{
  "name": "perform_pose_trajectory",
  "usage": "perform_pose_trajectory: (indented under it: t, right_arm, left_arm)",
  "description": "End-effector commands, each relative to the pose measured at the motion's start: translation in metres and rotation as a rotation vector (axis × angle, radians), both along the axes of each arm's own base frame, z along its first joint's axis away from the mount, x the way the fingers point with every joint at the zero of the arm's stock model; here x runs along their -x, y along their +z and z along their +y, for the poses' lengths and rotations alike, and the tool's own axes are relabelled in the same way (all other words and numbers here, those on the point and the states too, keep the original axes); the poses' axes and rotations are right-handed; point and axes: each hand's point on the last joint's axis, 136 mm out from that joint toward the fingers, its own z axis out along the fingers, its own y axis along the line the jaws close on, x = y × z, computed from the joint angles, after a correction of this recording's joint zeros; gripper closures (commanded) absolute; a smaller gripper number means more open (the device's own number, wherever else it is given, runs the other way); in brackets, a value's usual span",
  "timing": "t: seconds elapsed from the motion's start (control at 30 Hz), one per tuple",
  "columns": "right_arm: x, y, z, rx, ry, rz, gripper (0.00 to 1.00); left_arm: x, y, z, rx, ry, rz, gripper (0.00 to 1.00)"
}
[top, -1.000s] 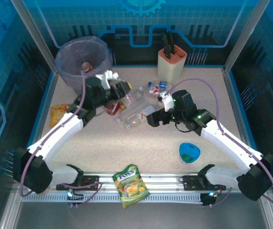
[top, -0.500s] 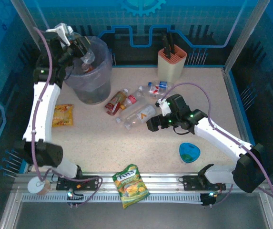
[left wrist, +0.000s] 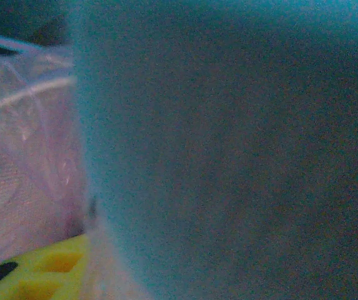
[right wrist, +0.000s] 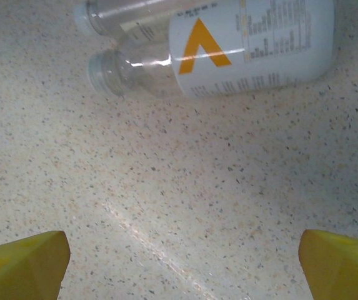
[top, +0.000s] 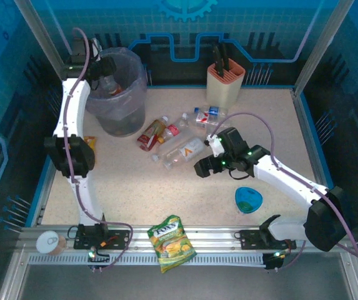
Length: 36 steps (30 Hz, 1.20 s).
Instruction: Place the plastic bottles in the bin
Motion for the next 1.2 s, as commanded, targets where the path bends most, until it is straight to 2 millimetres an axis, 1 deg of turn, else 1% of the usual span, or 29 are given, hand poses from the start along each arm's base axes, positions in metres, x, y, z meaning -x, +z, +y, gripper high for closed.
perform_pose_trajectory:
  t: [0.0, 0.03, 0.1, 0.17, 0.27, 0.37, 0.47, 0.5, 0.57, 0.67, 0.77, 0.83, 0.87, 0.9, 0.93, 1.0, 1.07, 1.13, 1.17]
  right_arm:
    - [-0.005, -0.002, -0.008, 0.004, -0.045, -0.008, 0.05]
    - [-0.009, -0.002, -0.010, 0.001, -0.059, -0.013, 0.05]
    - [-0.017, -0.001, -0.016, -0.004, -0.098, -0.018, 0.05]
    - [-0.024, 0.001, -0.025, -0.026, -0.149, -0.007, 0.05]
    - [-0.033, 0.007, -0.037, -0.090, -0.228, 0.021, 0.05]
    - [-0.036, 0.009, -0.042, -0.120, -0.270, 0.040, 0.05]
    - [-0.039, 0.012, -0.041, -0.139, -0.292, 0.038, 0.05]
    - [-0.035, 0.001, -0.044, -0.129, -0.310, 0.063, 0.04]
    - [-0.037, -0.001, -0.046, -0.130, -0.350, 0.072, 0.03]
    - [-0.041, -0.002, -0.053, -0.144, -0.426, 0.062, 0.02]
    - [-0.046, 0.002, -0.062, -0.147, -0.508, 0.048, 0.02]
    - [-0.050, 0.006, -0.070, -0.151, -0.561, 0.048, 0.02]
    - [-0.052, 0.007, -0.074, -0.152, -0.582, 0.050, 0.02]
    - [-0.054, 0.008, -0.077, -0.151, -0.599, 0.051, 0.02]
    - [-0.057, 0.009, -0.081, -0.156, -0.609, 0.047, 0.02]
    - [-0.061, 0.012, -0.084, -0.166, -0.601, 0.032, 0.02]
    - [-0.063, 0.015, -0.090, -0.184, -0.609, 0.031, 0.02]
    - [-0.063, 0.020, -0.089, -0.251, -0.579, 0.051, 0.02]
    - [-0.060, 0.025, -0.083, -0.305, -0.518, 0.062, 0.02]
  left_arm:
    - [0.006, -0.018, 0.013, -0.065, 0.002, 0.086, 0.37]
    - [0.005, -0.024, 0.014, -0.070, 0.002, 0.099, 0.32]
    - [0.005, -0.031, 0.015, -0.071, 0.001, 0.119, 0.28]
    - [0.007, -0.033, 0.014, -0.074, -0.005, 0.127, 0.18]
    - [0.009, -0.029, 0.012, -0.074, -0.015, 0.123, 0.07]
    - [0.011, -0.021, 0.010, -0.074, -0.025, 0.108, 0.01]
    - [0.015, -0.007, 0.009, -0.080, -0.031, 0.080, 0.01]
    - [0.017, 0.000, 0.009, -0.084, -0.032, 0.069, 0.01]
    - [0.021, 0.012, 0.008, -0.091, -0.034, 0.047, 0.01]
    - [0.031, 0.035, 0.007, -0.102, -0.038, 0.005, 0.01]
    - [0.047, 0.064, 0.002, -0.106, -0.048, -0.050, 0.01]
    - [0.062, 0.084, -0.006, -0.109, -0.065, -0.090, 0.01]
    - [0.069, 0.092, -0.010, -0.113, -0.073, -0.104, 0.01]
    - [0.078, 0.100, -0.015, -0.118, -0.083, -0.119, 0.01]
    - [0.087, 0.108, -0.025, -0.123, -0.107, -0.135, 0.01]
    - [0.107, 0.115, -0.050, -0.146, -0.171, -0.147, 0.01]
    - [0.129, 0.113, -0.083, -0.174, -0.260, -0.131, 0.01]
    - [0.153, 0.098, -0.121, -0.187, -0.362, -0.099, 0.01]
    - [0.161, 0.089, -0.137, -0.182, -0.402, -0.086, 0.01]
